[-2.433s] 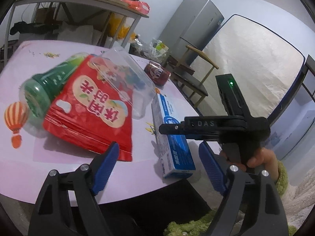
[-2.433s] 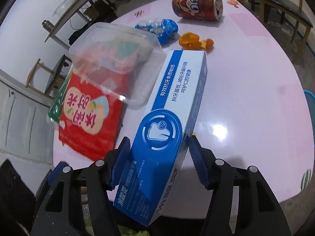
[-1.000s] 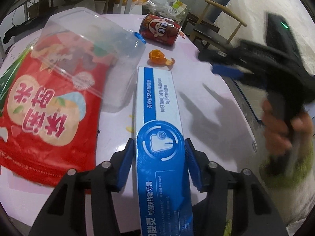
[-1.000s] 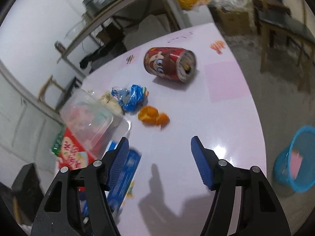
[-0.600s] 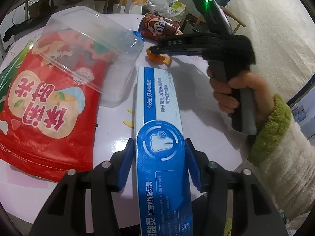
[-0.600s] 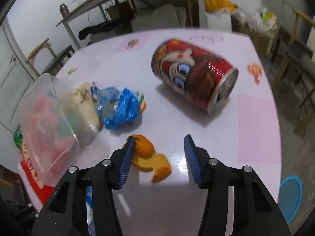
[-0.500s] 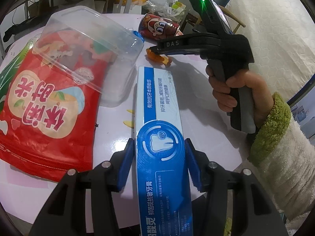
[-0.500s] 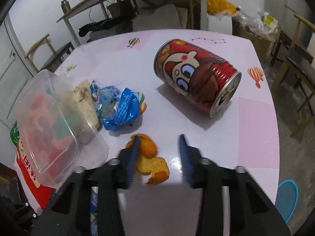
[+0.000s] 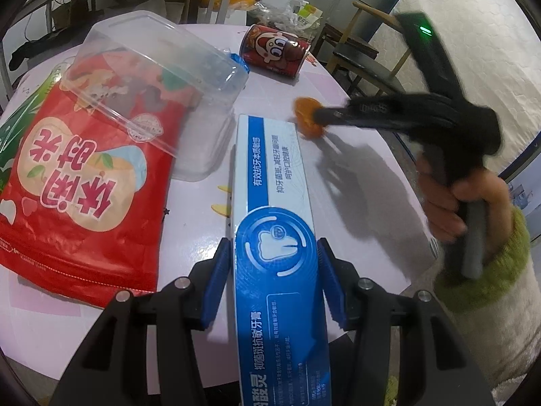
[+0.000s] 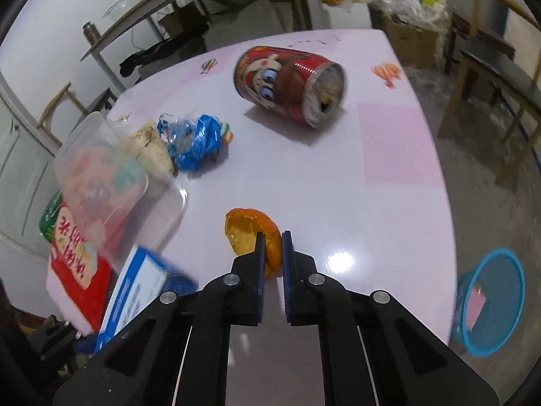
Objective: Collect trash
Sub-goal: 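Grasp the orange peel with the right tool while the left tool holds the toothpaste box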
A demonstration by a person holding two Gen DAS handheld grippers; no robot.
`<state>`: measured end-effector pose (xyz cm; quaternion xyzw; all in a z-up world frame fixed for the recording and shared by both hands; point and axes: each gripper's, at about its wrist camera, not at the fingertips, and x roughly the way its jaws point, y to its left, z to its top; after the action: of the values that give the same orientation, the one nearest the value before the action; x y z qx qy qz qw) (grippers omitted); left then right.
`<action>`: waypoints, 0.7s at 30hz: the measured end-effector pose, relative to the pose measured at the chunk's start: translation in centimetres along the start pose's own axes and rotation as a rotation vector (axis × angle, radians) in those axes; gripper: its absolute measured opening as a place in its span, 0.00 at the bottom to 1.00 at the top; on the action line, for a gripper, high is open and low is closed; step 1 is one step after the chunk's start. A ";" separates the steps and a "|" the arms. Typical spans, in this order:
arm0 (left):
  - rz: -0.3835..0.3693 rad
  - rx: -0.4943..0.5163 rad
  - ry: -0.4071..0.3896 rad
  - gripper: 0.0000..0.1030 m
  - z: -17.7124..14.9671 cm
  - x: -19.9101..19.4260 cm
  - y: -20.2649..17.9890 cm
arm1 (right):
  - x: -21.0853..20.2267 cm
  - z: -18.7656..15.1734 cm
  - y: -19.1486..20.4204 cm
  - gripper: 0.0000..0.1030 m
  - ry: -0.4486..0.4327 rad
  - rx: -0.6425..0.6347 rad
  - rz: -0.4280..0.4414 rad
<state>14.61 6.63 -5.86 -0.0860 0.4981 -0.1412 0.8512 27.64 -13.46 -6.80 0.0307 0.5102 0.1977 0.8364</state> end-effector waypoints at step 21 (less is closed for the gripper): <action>0.028 -0.013 0.007 0.49 0.0 0.1 -0.6 | -7.1 -7.6 -2.0 0.55 -0.043 0.093 0.068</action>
<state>14.58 6.03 -5.75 -0.0840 0.5034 -0.1261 0.8507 18.79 -19.06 -5.00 0.0911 0.4993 0.2012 0.8378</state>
